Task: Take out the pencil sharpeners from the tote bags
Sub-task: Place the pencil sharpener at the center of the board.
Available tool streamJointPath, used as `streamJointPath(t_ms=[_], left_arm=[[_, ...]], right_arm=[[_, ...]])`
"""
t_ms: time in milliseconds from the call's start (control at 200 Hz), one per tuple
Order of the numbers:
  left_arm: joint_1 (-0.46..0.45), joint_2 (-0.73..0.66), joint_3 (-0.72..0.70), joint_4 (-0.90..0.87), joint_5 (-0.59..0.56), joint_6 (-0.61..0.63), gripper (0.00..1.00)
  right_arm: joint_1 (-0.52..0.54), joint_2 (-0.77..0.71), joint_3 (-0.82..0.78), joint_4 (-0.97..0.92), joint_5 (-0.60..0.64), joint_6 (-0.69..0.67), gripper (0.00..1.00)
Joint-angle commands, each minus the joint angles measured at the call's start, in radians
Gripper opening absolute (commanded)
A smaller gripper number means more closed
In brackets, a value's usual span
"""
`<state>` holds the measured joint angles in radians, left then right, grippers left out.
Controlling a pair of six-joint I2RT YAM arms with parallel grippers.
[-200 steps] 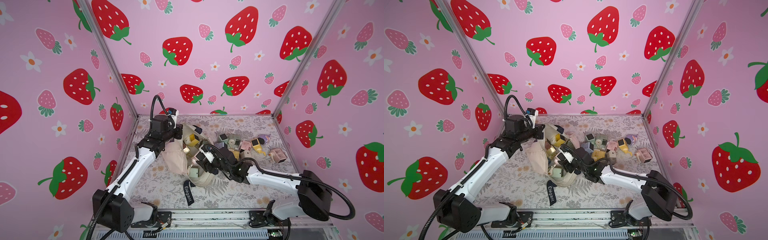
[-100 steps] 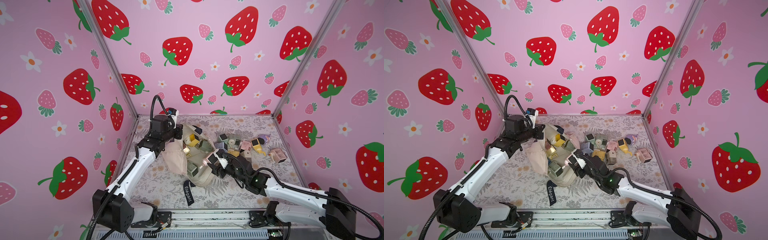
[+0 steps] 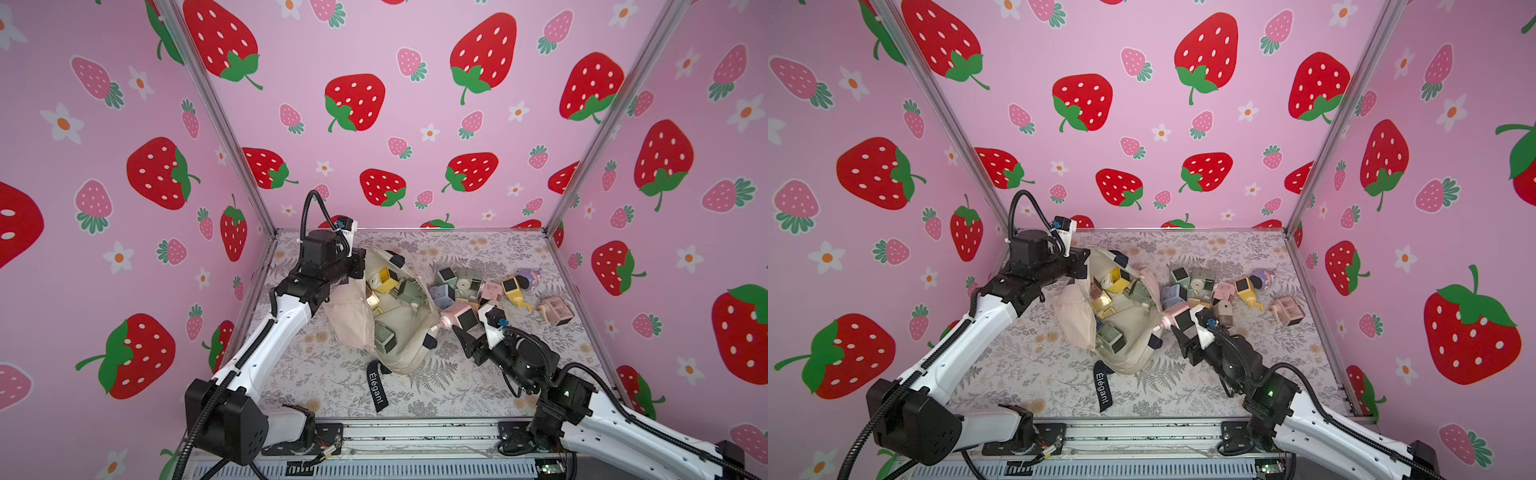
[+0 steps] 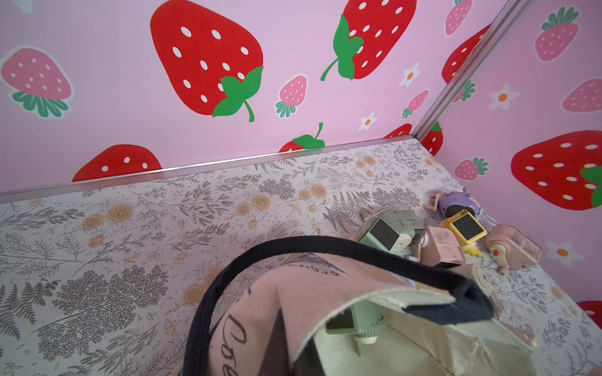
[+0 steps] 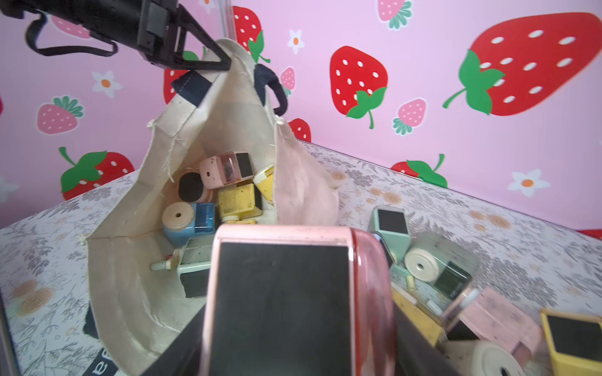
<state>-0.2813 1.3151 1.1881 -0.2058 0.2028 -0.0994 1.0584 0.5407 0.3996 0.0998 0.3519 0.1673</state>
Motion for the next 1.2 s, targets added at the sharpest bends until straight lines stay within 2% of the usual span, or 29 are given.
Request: streamJointPath(t_ms=[0, 75, 220, 340, 530, 565, 765, 955, 1191], left_arm=[[0.0, -0.024, 0.028, 0.105, 0.017, 0.01, 0.0], [0.0, -0.025, 0.029, 0.104, 0.019, 0.009, 0.0], [-0.001, -0.025, 0.029, 0.105, 0.019, 0.009, 0.0], [-0.001, -0.025, 0.029, 0.105, 0.018, 0.01, 0.0], [0.0, -0.025, 0.029, 0.105, 0.02, 0.007, 0.0], [-0.001, -0.025, 0.029, 0.106, 0.022, 0.008, 0.0], [-0.001, -0.028, 0.029, 0.104, 0.021, 0.007, 0.0], [-0.001, -0.029, 0.027, 0.105, 0.023, 0.006, 0.0], [-0.001, -0.028, 0.028, 0.103, 0.021, 0.009, 0.0]], right_arm=[[0.0, -0.075, -0.018, -0.061, 0.154, 0.041, 0.55], [0.0, -0.11, -0.029, -0.09, 0.247, 0.045, 0.54], [0.0, -0.117, -0.015, -0.201, 0.535, 0.092, 0.53], [-0.001, -0.125, -0.015, -0.249, 0.717, 0.114, 0.53], [-0.007, -0.125, -0.007, -0.307, 0.954, 0.129, 0.52], [-0.012, -0.124, -0.009, -0.306, 0.973, 0.131, 0.49], [-0.084, -0.06, -0.008, -0.305, 0.941, 0.163, 0.49], [-0.255, 0.108, 0.029, -0.31, 0.734, 0.229, 0.49], [-0.449, 0.324, 0.094, -0.286, 0.53, 0.243, 0.49]])
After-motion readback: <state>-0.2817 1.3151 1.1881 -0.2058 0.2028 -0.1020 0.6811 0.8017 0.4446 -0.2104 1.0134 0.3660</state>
